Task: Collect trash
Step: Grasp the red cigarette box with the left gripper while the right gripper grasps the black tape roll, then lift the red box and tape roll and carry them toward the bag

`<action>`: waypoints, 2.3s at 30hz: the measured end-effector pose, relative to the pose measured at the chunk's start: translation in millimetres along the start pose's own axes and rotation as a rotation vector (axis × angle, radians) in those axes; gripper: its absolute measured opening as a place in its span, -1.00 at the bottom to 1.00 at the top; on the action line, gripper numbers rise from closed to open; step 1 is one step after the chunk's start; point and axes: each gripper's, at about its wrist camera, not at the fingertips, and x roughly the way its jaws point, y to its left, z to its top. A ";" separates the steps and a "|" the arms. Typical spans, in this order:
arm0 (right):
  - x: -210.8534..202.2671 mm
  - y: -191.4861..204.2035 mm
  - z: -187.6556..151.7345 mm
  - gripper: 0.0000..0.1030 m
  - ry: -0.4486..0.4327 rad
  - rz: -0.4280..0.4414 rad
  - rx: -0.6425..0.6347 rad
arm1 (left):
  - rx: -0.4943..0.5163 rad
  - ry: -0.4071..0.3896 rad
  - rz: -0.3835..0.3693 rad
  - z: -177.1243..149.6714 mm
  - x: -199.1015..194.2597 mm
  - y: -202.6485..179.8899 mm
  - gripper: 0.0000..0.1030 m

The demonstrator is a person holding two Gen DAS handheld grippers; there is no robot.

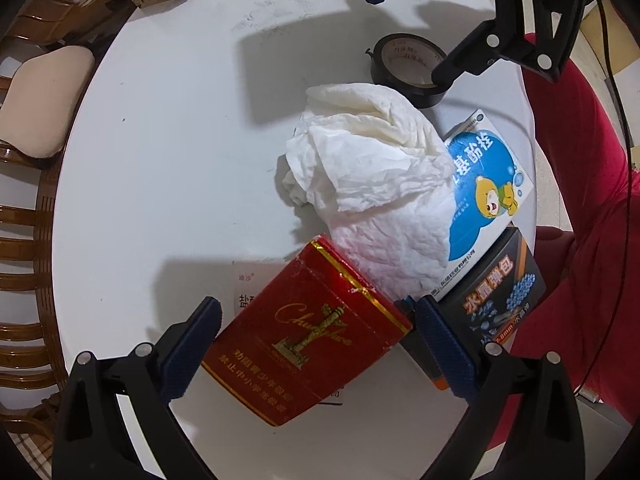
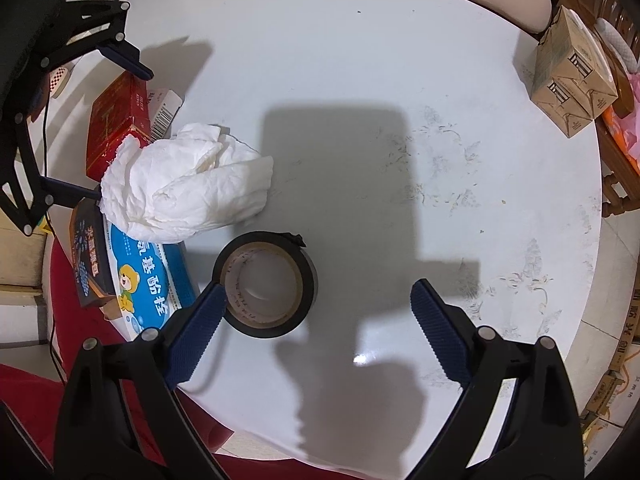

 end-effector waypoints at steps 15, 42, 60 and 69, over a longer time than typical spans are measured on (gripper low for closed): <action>-3.0 -5.5 3.4 0.08 0.018 0.116 0.039 | -0.095 -0.052 -0.029 6.1 -0.9 18.2 0.47; -2.2 10.2 -2.4 -0.75 0.007 0.076 0.099 | -0.534 -0.138 0.097 -29.5 -12.2 9.0 0.26; -98.8 32.2 -31.7 -0.75 -0.267 -0.082 0.096 | -0.737 -0.234 0.207 -60.4 -79.9 -20.6 0.25; -164.1 71.7 -72.4 -0.75 -0.420 -0.121 0.060 | -0.790 -0.315 0.239 -67.3 -123.0 -81.2 0.25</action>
